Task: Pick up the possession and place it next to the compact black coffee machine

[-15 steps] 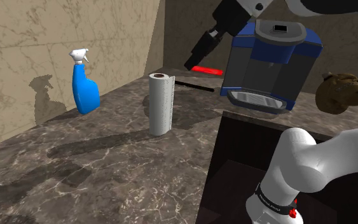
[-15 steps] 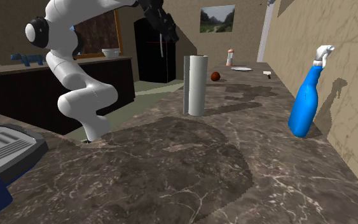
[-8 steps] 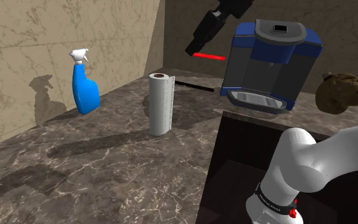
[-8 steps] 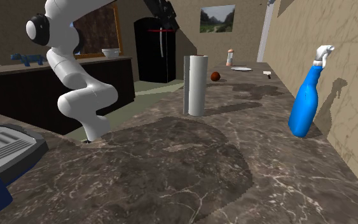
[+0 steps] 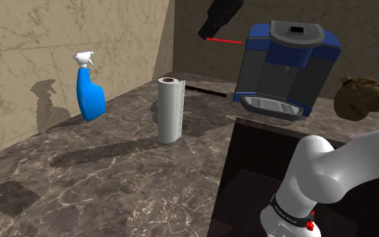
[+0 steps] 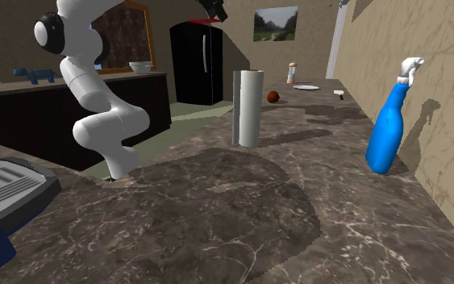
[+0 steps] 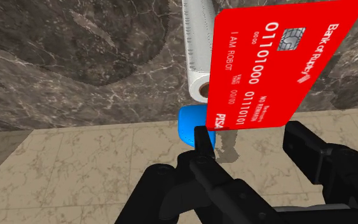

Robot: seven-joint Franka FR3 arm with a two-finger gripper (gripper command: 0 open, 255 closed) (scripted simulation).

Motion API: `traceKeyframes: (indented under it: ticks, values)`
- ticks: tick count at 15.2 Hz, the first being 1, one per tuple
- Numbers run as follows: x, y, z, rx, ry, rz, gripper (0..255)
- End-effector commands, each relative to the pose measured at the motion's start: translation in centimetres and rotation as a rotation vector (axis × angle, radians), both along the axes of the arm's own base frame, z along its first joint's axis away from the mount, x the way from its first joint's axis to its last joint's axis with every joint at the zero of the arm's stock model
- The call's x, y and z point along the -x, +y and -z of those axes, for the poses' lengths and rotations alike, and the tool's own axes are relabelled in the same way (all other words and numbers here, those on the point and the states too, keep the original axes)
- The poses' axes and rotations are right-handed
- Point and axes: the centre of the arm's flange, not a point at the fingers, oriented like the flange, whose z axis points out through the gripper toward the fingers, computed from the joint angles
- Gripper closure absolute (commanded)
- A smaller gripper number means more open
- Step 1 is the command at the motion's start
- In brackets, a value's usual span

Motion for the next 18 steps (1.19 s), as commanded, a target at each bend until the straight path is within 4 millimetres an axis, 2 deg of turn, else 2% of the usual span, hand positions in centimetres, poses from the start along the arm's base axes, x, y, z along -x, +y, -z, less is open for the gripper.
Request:
traceKeyframes:
  ticks: [1, 18]
  values:
    - [0.0, -0.1, -1.1, 0.000, 0.000, 0.000, 255]
    - [0.0, -0.1, -10.1, 0.000, 0.000, 0.000, 255]
